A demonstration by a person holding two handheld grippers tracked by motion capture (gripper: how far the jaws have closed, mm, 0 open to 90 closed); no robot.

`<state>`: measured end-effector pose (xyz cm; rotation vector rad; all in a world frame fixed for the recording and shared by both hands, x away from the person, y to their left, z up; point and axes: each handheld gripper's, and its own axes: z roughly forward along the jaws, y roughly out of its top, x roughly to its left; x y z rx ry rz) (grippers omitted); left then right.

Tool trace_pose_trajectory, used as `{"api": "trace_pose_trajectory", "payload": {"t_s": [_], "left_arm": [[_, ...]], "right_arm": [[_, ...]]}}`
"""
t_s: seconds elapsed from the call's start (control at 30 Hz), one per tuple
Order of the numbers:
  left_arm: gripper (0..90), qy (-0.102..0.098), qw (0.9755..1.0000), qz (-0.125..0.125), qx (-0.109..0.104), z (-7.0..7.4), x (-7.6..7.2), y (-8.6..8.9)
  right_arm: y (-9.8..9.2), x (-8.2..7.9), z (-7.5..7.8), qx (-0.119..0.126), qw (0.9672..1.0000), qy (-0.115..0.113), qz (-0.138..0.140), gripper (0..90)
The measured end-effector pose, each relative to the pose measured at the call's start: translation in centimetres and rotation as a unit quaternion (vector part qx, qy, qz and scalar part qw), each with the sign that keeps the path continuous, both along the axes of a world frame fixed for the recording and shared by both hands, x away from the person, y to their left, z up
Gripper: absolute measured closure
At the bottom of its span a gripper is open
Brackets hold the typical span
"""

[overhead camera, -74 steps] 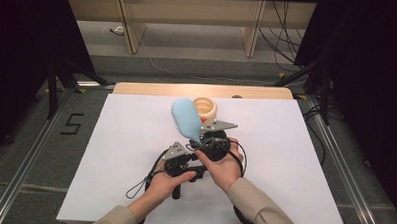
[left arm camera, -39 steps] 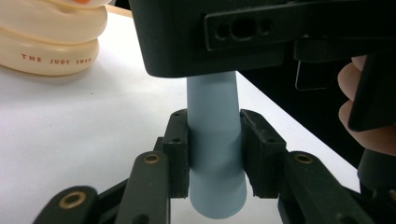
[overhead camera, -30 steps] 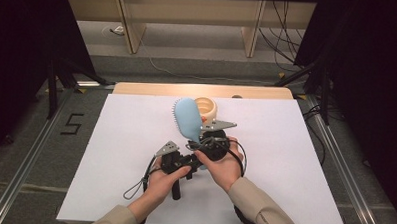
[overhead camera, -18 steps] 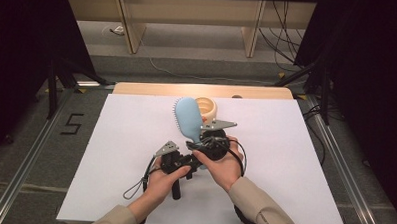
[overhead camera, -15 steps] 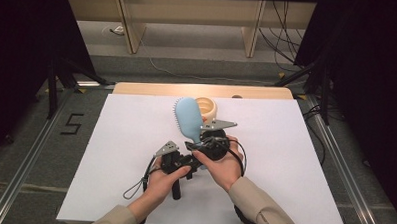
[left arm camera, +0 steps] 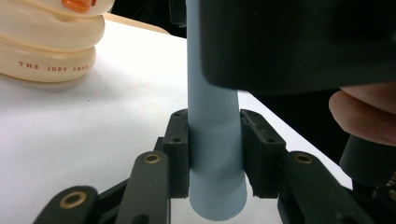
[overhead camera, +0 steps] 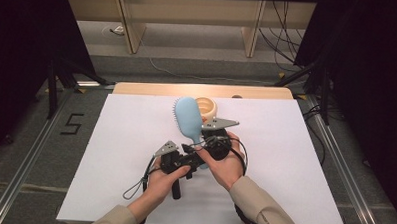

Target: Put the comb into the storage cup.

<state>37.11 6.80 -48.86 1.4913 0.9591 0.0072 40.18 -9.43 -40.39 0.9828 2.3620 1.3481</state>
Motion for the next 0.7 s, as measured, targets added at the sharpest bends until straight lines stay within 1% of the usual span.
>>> {"api": "trace_pose_trajectory", "payload": {"t_s": [0.1, 0.2, 0.4, 0.7], "left_arm": [[64.8, -0.002, 1.0000, 0.001, -0.001, 0.0, 0.0, 0.0], [64.8, -0.002, 1.0000, 0.001, -0.001, 0.0, 0.0, 0.0], [64.8, -0.001, 1.0000, 0.002, -0.002, 0.0, 0.0, 0.0], [64.8, 0.000, 1.0000, 0.000, -0.002, -0.1, 0.1, 0.0]], "right_arm": [[-0.1, 0.0, 0.1, 0.003, 0.9999, -0.003, -0.014, 11.5], [-0.2, 0.1, 0.2, 0.004, 0.9999, -0.008, -0.014, 8.5], [-0.5, 0.0, 0.7, 0.011, 0.9996, -0.016, -0.019, 7.0], [-0.8, 0.0, 1.2, 0.014, 0.9993, -0.025, -0.023, 6.2]]}}
